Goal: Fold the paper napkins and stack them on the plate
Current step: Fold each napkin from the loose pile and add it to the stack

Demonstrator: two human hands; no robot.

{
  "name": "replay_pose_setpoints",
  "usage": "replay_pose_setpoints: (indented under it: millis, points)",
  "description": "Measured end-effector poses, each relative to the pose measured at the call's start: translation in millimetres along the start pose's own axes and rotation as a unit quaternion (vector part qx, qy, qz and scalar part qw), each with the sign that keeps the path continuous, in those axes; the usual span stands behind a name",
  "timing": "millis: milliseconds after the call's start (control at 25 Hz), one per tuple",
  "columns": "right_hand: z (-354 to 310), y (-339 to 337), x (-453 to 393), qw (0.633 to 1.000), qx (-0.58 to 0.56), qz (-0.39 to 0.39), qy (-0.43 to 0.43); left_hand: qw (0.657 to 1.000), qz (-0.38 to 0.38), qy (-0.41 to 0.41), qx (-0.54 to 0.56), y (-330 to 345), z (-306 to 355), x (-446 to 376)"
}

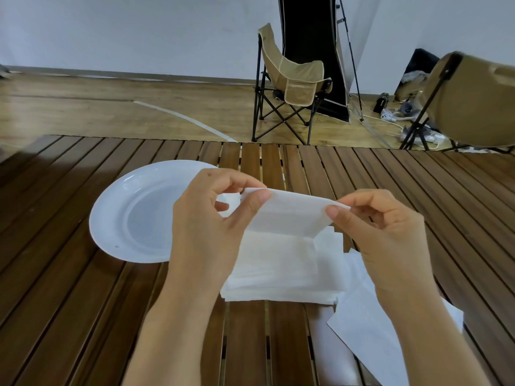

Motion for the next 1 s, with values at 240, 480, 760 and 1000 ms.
replay_pose_setpoints:
  millis: [240, 480, 760, 1000]
  points:
    - [12, 21, 5, 0.997, -0.023, -0.028, 0.066, 0.997, 0.041, -0.056, -0.024, -4, -16, -4]
    - [33, 41, 17, 0.992, 0.069, -0.052, 0.096, 0.97, 0.008, -0.225, -0.092, 7, -64, 2]
    - [38, 51, 20, 0.97, 0.222, -0.092, 0.042, 0.948, -0.05, -0.255, -0.185, 16, -77, 6]
    - [35, 52, 20, 0.954, 0.281, -0.098, -0.006, 0.941, -0.104, -0.265, -0.185, 23, -81, 11]
Point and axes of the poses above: each hand's wrist, its own x-axis away from the middle knuckle, its own y-axis out of the palm, z = x × y, the point moved 9 cm from there along -x, towards the middle knuckle, and after that the axes turned 11 degrees about -y, right-handed, at the moved point
